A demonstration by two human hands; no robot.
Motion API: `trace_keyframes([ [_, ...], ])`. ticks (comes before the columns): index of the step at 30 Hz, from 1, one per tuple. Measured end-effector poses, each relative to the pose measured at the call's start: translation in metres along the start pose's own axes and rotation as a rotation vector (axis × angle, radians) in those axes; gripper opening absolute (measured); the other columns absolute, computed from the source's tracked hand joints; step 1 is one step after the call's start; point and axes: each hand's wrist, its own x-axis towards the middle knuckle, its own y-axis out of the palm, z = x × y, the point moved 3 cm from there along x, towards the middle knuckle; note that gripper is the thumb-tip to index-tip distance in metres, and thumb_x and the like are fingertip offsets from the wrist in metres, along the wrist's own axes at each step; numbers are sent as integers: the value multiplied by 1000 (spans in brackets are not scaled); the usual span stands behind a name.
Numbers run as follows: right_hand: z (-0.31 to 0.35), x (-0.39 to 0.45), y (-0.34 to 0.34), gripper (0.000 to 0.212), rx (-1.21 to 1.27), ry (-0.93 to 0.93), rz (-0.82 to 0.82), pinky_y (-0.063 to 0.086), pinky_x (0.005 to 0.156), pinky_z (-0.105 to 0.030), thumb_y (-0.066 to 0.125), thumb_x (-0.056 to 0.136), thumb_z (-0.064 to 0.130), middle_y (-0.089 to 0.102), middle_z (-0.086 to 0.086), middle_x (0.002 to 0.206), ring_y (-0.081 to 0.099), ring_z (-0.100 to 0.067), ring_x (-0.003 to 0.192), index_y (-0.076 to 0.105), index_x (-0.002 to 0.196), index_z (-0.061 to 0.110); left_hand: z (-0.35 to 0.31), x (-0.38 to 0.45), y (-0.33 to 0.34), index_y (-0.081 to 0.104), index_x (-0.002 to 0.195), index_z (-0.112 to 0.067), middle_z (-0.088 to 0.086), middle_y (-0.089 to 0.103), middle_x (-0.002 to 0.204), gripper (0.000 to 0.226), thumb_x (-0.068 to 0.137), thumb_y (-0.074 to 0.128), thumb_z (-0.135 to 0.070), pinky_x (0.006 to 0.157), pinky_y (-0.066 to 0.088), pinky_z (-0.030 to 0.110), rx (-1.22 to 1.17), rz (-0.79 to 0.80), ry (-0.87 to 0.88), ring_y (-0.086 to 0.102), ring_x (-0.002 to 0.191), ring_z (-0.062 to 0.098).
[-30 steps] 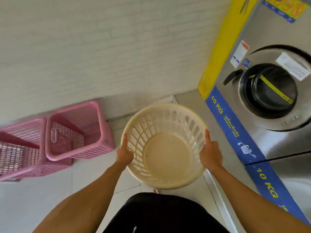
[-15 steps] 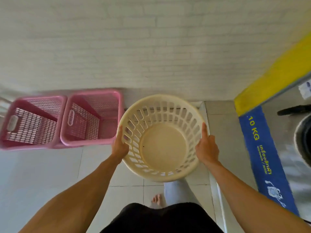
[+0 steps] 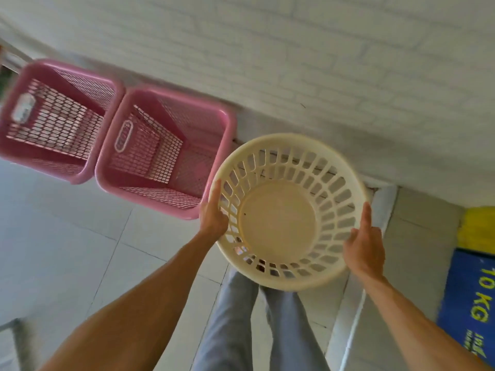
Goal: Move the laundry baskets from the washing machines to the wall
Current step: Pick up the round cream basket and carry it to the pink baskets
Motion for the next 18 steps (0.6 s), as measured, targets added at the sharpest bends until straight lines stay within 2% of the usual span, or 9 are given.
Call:
trace_keyframes([
  [2, -3, 28, 21, 75, -26, -11, -8, 51, 60, -36, 47, 104, 24, 53, -22, 120, 59, -21, 71, -1, 158, 45, 12, 25, 24, 11, 156, -38, 13, 43, 149, 95, 86, 41, 18, 75, 59, 33, -26, 23, -16, 63, 109, 30],
  [5, -6, 66, 57, 71, -62, -31, -12, 38, 59, -29, 46, 105, 21, 54, -23, 117, 48, -13, 67, 4, 160, 40, 35, 60, 54, 9, 156, -38, 12, 42, 150, 93, 88, 40, 17, 65, 62, 36, -48, 60, -75, 67, 97, 29],
  [8, -12, 102, 95, 70, -79, -48, 15, 38, 66, -32, 45, 105, 21, 54, -24, 121, 50, -19, 76, 6, 161, 39, 63, 86, 84, 6, 155, -44, 14, 45, 146, 92, 90, 39, 13, 62, 61, 43, -55, 63, -143, 67, 84, 30],
  [10, -18, 122, 118, 70, -84, -58, 42, 40, 64, -31, 45, 106, 22, 52, -24, 124, 50, -18, 77, 5, 160, 40, 81, 99, 104, -1, 153, -49, 18, 51, 132, 94, 92, 41, 8, 64, 61, 44, -24, 96, -188, 66, 81, 32],
  [13, -27, 148, 149, 68, -80, -87, 56, 38, 57, -26, 44, 106, 23, 52, -24, 124, 49, -14, 76, 6, 161, 39, 107, 116, 128, -6, 152, -51, 22, 58, 105, 96, 93, 43, 6, 59, 58, 40, -37, 84, -230, 58, 69, 29],
  [14, -28, 154, 159, 68, -75, -96, 51, 40, 59, -27, 43, 106, 23, 52, -24, 124, 50, -15, 78, 6, 160, 39, 114, 121, 136, -4, 153, -47, 21, 59, 98, 97, 91, 44, 8, 57, 58, 40, -42, 55, -218, 58, 67, 29],
  [16, -31, 162, 179, 68, -59, -112, 44, 42, 58, -27, 44, 106, 23, 52, -22, 123, 54, -19, 81, 6, 160, 40, 126, 128, 149, 3, 157, -34, 17, 59, 83, 96, 86, 45, 15, 49, 51, 28, -56, -18, -158, 56, 60, 25],
  [18, -35, 165, 199, 70, -55, -116, 45, 52, 62, -35, 45, 105, 21, 51, -20, 124, 58, -22, 86, 5, 159, 41, 137, 131, 158, 10, 158, -23, 11, 59, 75, 93, 83, 47, 18, 45, 44, 18, -62, -92, -90, 50, 52, 16],
])
